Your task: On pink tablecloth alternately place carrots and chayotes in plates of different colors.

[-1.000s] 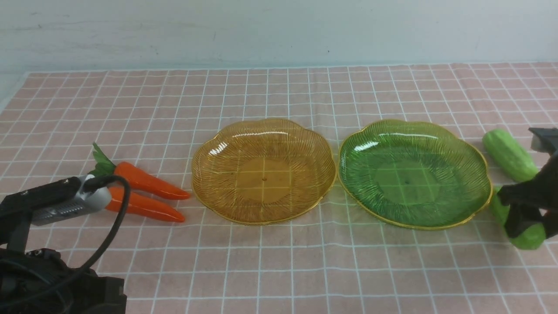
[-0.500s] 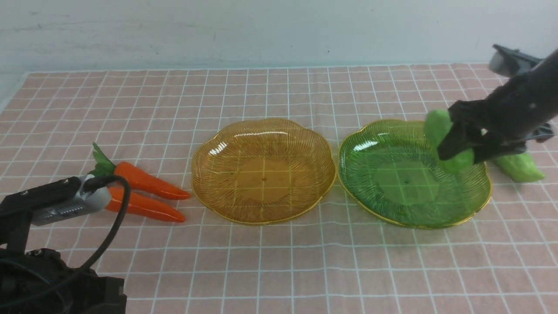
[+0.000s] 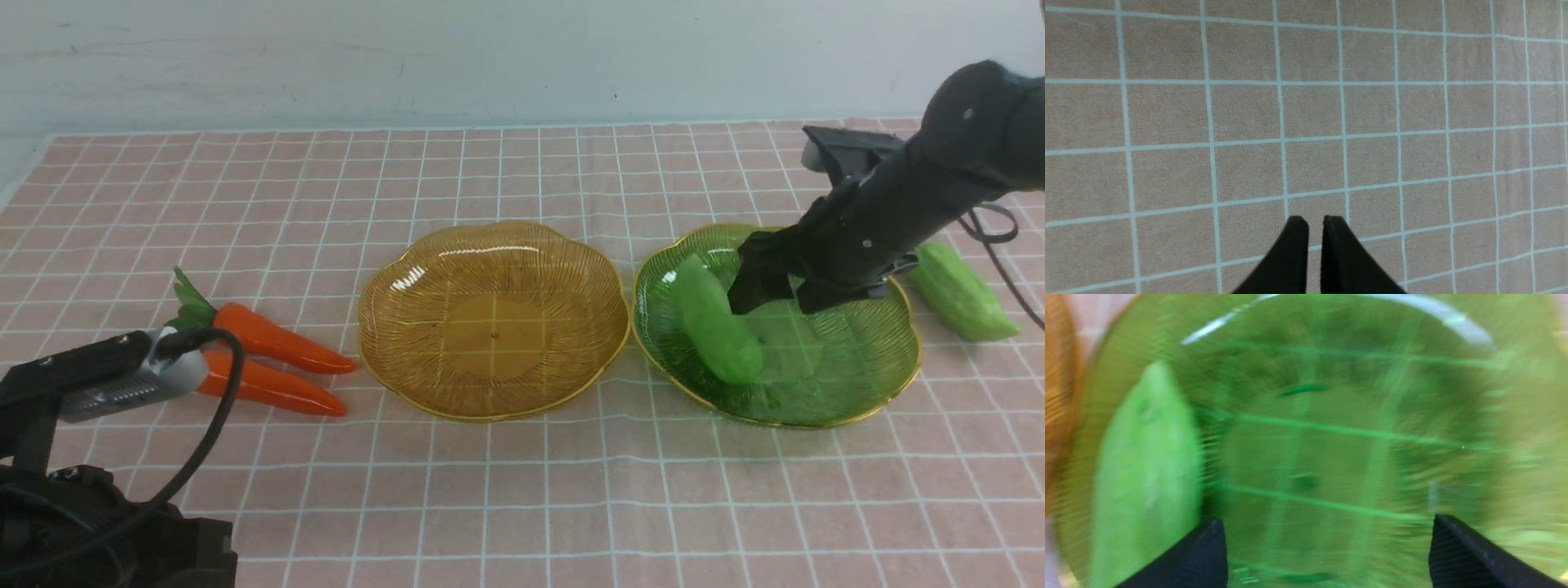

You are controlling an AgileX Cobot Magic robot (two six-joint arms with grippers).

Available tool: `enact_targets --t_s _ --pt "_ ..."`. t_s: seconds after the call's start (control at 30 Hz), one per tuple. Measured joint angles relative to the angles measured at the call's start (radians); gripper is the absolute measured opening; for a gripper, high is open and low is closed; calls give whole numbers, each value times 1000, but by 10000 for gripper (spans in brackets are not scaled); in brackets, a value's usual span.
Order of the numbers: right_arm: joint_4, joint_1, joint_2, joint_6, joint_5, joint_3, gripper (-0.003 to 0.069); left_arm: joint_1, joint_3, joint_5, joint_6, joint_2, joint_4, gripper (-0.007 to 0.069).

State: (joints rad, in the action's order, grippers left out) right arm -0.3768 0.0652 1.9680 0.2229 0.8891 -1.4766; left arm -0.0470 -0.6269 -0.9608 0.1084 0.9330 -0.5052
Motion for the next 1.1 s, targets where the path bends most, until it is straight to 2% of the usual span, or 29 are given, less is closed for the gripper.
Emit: enact_targets --t_s 0.1,0.2,0.4,0.67,0.77,0.9,1.1 --pt "41 -67 0 -1 -14 -2 606 0 0 0 0 0 0 39" --pt "136 -164 0 -1 -62 -2 592 0 0 0 0 0 -2 39" --pt "219 -240 46 -1 -128 -4 587 0 0 -1 0 0 -3 39" --pt "224 -246 113 -1 -149 -4 574 0 0 -2 0 0 -3 39" --pt "224 -246 132 -1 -151 -4 525 0 0 -2 0 0 -3 39" --pt "238 -246 134 -2 -150 -4 406 0 0 -6 0 0 -3 39" --pt "269 -246 129 -2 -99 -13 391 0 0 -23 0 0 -3 39"
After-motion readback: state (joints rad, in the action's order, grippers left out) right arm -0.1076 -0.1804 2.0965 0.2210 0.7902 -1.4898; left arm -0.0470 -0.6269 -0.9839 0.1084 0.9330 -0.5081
